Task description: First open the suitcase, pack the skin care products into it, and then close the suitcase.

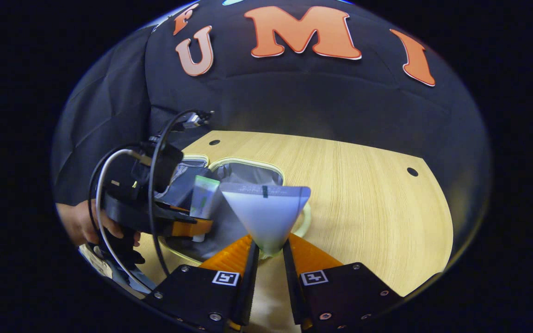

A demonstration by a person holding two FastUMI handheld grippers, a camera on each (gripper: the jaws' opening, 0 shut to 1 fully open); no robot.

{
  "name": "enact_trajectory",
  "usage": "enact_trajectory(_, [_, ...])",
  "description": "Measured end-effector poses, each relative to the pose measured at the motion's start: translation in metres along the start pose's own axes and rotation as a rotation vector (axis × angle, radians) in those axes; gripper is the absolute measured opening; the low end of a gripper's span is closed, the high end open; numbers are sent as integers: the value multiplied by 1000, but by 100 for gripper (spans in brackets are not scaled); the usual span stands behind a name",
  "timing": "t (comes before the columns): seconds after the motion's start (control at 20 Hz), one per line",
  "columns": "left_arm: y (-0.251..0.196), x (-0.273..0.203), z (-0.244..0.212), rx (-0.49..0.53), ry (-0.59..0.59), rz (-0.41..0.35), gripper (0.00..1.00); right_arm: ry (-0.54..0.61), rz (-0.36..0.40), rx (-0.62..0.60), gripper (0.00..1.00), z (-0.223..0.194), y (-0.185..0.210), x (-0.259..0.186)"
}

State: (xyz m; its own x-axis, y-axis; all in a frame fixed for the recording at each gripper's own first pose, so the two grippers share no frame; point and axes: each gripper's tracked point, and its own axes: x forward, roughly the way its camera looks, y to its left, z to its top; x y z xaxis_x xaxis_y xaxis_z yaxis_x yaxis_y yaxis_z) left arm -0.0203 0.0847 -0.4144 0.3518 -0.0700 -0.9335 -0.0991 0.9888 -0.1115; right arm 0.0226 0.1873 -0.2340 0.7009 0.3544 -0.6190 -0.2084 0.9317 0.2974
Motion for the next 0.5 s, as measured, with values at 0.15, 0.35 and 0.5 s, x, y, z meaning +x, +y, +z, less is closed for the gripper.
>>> enact_trajectory(0.15, [1,8,2,-3,27,28,55,38,28,12,35,-4,9,8])
enact_trajectory(0.35, [-3,2,15,-3,-44,6,62,56,38,17,35,-4,9,15])
enact_trajectory(0.5, [-1,-18,27,-26,-107,-13,71,70,45,24,35,-4,10,16])
